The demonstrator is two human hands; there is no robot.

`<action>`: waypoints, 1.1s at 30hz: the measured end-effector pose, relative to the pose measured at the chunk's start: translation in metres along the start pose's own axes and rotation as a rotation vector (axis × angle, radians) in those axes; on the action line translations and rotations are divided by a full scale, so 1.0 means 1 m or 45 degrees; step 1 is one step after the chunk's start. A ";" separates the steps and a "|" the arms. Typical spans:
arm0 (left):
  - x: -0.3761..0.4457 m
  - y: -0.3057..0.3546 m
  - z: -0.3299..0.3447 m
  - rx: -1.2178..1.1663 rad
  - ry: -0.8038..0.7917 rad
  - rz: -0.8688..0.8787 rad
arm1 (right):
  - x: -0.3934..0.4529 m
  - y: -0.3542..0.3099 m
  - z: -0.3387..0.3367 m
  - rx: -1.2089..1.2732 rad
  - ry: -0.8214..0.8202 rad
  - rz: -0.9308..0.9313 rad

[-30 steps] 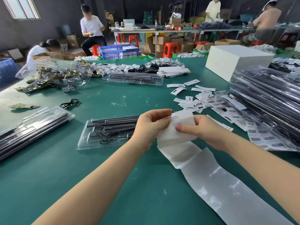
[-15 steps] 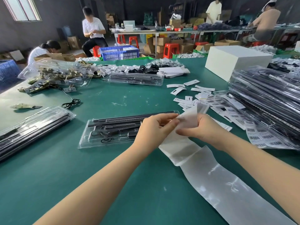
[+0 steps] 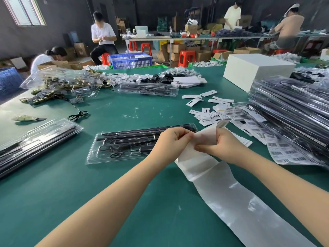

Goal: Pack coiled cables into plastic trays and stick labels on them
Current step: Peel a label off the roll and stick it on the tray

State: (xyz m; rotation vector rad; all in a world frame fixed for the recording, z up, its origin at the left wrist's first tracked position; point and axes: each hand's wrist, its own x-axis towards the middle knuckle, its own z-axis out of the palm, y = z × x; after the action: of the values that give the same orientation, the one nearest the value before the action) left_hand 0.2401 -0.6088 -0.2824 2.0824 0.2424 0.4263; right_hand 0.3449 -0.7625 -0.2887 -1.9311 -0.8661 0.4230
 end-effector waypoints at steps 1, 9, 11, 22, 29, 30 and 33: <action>-0.001 0.001 0.001 -0.012 0.008 -0.004 | -0.001 0.000 0.000 0.015 0.004 -0.010; -0.008 -0.003 -0.010 -0.909 -0.301 -0.572 | -0.007 -0.001 -0.005 0.331 -0.065 -0.055; -0.009 -0.008 -0.015 -1.116 -0.267 -0.510 | -0.006 0.001 -0.008 0.341 -0.096 -0.058; -0.009 -0.015 -0.012 -1.107 -0.044 -0.211 | 0.003 0.004 0.000 0.774 0.085 0.022; -0.005 -0.013 -0.012 -1.138 0.057 -0.288 | 0.003 0.003 0.006 0.626 0.150 0.067; -0.005 -0.014 -0.011 -1.132 0.110 -0.295 | 0.002 0.001 0.008 0.447 0.286 0.038; -0.004 -0.015 -0.005 -1.060 0.149 -0.281 | 0.001 -0.006 0.015 -0.420 0.830 -0.396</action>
State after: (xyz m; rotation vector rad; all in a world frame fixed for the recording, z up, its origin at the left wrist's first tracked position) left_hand 0.2345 -0.5983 -0.2937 1.2045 0.2973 0.4202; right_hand 0.3342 -0.7503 -0.2910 -1.9918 -0.8006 -0.5431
